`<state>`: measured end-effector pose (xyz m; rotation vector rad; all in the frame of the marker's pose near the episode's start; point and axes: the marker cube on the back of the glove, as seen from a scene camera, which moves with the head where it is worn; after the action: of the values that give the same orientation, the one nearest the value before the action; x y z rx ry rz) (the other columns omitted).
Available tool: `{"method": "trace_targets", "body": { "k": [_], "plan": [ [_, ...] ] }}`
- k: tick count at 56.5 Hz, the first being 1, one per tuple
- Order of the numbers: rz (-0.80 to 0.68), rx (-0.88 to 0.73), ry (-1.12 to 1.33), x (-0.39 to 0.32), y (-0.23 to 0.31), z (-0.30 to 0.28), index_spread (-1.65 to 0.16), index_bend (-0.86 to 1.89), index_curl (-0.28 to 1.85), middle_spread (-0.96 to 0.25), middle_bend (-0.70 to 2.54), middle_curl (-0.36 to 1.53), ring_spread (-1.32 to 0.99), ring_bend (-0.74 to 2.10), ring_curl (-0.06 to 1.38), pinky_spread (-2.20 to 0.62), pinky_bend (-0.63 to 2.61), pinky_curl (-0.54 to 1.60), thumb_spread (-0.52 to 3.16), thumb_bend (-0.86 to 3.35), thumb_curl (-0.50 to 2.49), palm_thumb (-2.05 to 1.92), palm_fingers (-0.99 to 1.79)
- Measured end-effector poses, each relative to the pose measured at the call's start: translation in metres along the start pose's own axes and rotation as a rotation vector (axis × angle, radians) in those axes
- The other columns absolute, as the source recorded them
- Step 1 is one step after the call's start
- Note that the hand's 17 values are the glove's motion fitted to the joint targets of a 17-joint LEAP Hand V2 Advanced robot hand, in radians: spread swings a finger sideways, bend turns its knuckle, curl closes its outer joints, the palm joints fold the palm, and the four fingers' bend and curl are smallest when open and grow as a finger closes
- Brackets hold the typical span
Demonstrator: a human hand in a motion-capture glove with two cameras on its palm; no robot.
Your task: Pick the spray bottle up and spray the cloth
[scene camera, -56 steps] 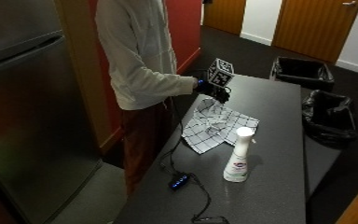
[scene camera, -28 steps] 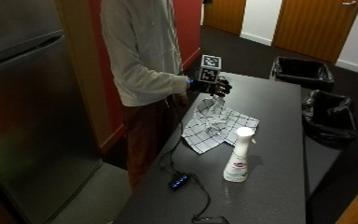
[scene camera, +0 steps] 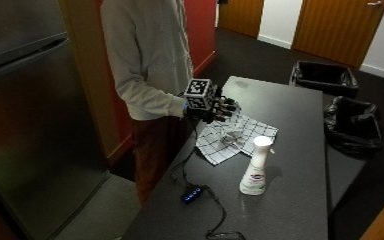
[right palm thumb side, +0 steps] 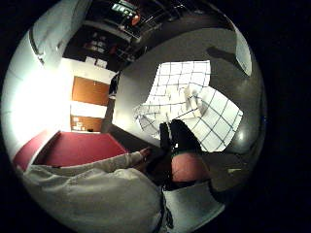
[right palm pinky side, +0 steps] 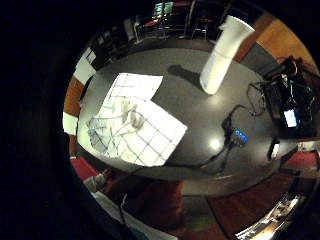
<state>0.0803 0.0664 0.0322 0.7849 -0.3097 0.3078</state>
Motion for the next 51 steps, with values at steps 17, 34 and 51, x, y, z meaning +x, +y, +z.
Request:
{"method": "trace_targets", "body": {
  "k": [17,34,51],
  "plan": [
    [0.106,0.125,-0.055,0.080,-0.017,-0.024,-0.34,0.13,0.23,0.01,0.23,0.30,0.05,0.28,0.27,0.22,0.43,0.35,0.98,-0.03,0.43,0.73,0.00],
    [0.150,0.195,-0.102,0.131,-0.042,-0.034,-0.31,0.11,0.21,0.00,0.24,0.32,0.03,0.33,0.29,0.21,0.46,0.35,0.97,-0.03,0.43,0.72,0.02],
    [0.257,0.295,-0.387,0.165,-0.089,-0.018,-0.27,0.12,0.20,-0.03,0.29,0.34,-0.01,0.39,0.31,0.17,0.46,0.35,0.96,-0.04,0.41,0.68,0.12]
  ]
}}
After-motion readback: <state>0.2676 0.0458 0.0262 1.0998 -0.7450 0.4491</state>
